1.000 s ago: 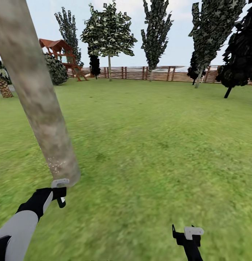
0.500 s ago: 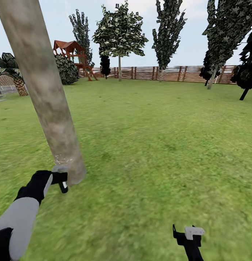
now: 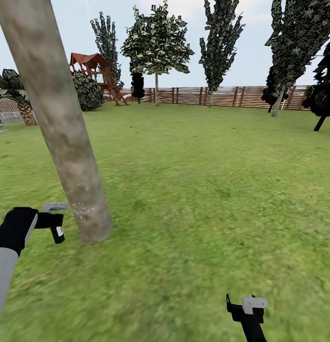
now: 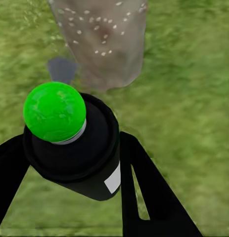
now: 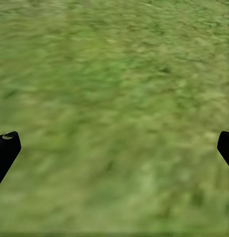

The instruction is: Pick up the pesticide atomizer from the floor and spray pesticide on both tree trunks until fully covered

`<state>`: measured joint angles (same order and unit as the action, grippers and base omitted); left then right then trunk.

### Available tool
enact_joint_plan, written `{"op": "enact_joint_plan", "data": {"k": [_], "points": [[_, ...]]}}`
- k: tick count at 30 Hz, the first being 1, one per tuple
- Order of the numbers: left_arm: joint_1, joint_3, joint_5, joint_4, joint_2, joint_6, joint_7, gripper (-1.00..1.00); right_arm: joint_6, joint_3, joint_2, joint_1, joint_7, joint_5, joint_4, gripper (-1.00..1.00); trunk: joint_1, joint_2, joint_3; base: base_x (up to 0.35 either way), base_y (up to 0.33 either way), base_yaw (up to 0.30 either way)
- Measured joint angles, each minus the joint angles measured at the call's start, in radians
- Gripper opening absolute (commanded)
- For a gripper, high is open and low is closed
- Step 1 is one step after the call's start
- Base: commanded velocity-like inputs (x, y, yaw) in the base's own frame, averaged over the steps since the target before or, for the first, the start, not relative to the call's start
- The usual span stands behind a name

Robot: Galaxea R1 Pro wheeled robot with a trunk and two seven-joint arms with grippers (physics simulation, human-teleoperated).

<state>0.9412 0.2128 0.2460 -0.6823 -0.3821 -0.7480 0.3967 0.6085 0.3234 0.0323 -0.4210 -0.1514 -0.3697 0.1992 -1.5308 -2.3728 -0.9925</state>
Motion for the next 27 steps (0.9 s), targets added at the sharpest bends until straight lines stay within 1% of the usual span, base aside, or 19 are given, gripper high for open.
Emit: {"op": "enact_joint_plan", "data": {"k": [1, 2, 6, 9, 11, 13, 15, 16, 19, 22, 27], "points": [[0.003, -0.024, 0.002, -0.002, -0.001, -0.031, 0.000, -1.00, 0.000, 0.000, 0.000, 0.000, 0.000, 0.000, 0.000, 1.00, 0.000, 0.000, 0.000, 0.000, 0.000, 0.000], [0.003, -0.038, 0.003, -0.004, -0.001, -0.057, 0.000, -1.00, 0.000, 0.000, 0.000, 0.000, 0.000, 0.000, 0.000, 1.00, 0.000, 0.000, 0.000, 0.000, 0.000, 0.000], [-0.004, -0.055, 0.001, -0.005, -0.002, -0.085, 0.002, -1.00, -0.001, 0.000, 0.000, 0.000, 0.000, 0.000, 0.000, 1.00, 0.000, 0.000, 0.000, 0.066, 0.041, 0.000], [-0.009, -0.058, 0.007, 0.003, -0.003, -0.086, 0.001, -1.00, -0.001, 0.000, 0.000, 0.000, 0.000, 0.000, 0.000, 1.00, 0.000, 0.000, 0.000, 0.208, 0.160, 0.000], [-0.034, -0.057, 0.009, 0.011, -0.007, -0.081, -0.002, -1.00, 0.000, 0.000, 0.000, 0.000, 0.000, 0.000, 0.000, 1.00, 0.000, 0.000, 0.000, 0.063, 0.053, 0.000], [-0.047, -0.056, 0.007, 0.011, -0.009, -0.079, -0.002, -1.00, 0.000, 0.000, 0.000, 0.000, 0.000, 0.000, 0.000, 1.00, 0.000, 0.000, 0.000, 0.024, 0.020, 0.000], [-0.054, -0.055, 0.013, 0.013, -0.025, -0.078, -0.003, -1.00, 0.001, 0.000, 0.000, 0.000, 0.000, 0.001, 0.000, 1.00, 0.000, 0.000, 0.000, 0.005, 0.004, 0.040], [-0.056, -0.054, 0.009, 0.013, -0.032, -0.079, -0.003, -1.00, 0.001, 0.000, 0.000, 0.000, 0.000, 0.001, 0.000, 1.00, 0.000, 0.000, 0.000, 0.002, 0.001, 0.177], [-0.057, -0.052, 0.004, 0.011, -0.037, -0.079, -0.005, -1.00, 0.001, 0.000, 0.000, 0.000, 0.000, 0.001, 0.000, 1.00, 0.000, 0.000, 0.000, 0.014, -0.003, 0.249], [-0.057, -0.056, 0.004, 0.005, -0.035, -0.079, -0.006, -1.00, 0.001, 0.000, -0.001, 0.000, 0.000, 0.000, 0.000, 1.00, 0.000, 0.000, 0.000, 0.155, -0.116, 0.161], [-0.057, -0.054, 0.003, 0.007, -0.032, -0.077, -0.006, -1.00, 0.001, 0.000, 0.000, 0.000, 0.000, 0.000, 0.000, 1.00, 0.000, 0.000, 0.000, 0.072, -0.247, 0.016]]}}
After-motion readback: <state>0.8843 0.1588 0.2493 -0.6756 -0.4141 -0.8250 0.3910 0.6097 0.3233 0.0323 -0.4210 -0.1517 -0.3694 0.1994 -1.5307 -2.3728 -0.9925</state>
